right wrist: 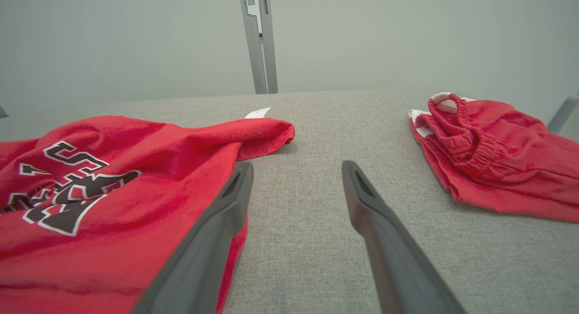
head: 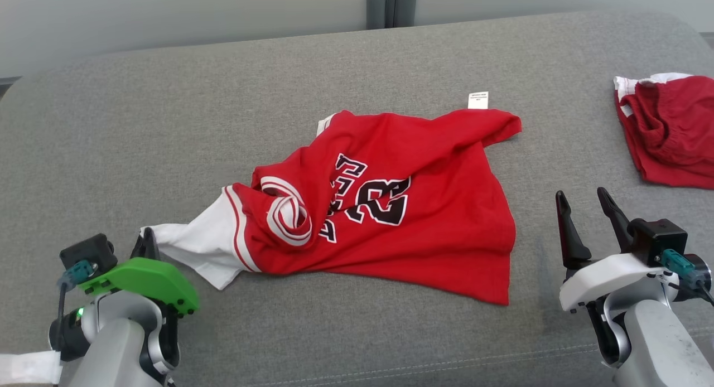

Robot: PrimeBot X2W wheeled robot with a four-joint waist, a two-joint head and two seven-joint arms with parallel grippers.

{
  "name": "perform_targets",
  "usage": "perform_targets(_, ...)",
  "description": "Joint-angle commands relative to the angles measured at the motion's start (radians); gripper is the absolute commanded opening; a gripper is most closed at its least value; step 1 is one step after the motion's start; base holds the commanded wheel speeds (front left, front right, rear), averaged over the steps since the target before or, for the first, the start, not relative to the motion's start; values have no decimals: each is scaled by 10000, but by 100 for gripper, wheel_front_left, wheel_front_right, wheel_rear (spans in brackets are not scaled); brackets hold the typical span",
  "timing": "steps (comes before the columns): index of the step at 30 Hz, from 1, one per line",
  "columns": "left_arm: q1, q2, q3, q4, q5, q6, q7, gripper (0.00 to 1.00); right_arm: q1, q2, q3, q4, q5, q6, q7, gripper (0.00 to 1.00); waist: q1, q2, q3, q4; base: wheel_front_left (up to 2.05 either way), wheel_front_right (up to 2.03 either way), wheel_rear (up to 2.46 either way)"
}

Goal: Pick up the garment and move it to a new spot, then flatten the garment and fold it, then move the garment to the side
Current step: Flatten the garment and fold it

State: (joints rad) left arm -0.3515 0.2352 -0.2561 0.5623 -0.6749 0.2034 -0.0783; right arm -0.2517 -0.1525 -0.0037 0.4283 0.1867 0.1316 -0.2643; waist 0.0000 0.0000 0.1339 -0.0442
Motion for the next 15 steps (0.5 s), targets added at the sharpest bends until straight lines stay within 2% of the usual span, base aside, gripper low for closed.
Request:
perform_targets(1, 287, 101, 200, -62, -123, 119, -143, 0, -17, -10, -27, -43, -27, -16, -5, 100, 0, 0, 29, 132, 0, 0, 0)
perform_targets(7, 878, 118, 545, -335, -470, 274, -313, 0, -24, 5, -33, -27, -30, -16, -5, 100, 0, 0, 13, 294, 0, 0, 0)
perform_targets(15, 1905, 2, 380, -907, -557, 388, -106, 0, -18, 1, -39, 24, 4, -16, -5, 100, 0, 0, -65, 435, 0, 0, 0)
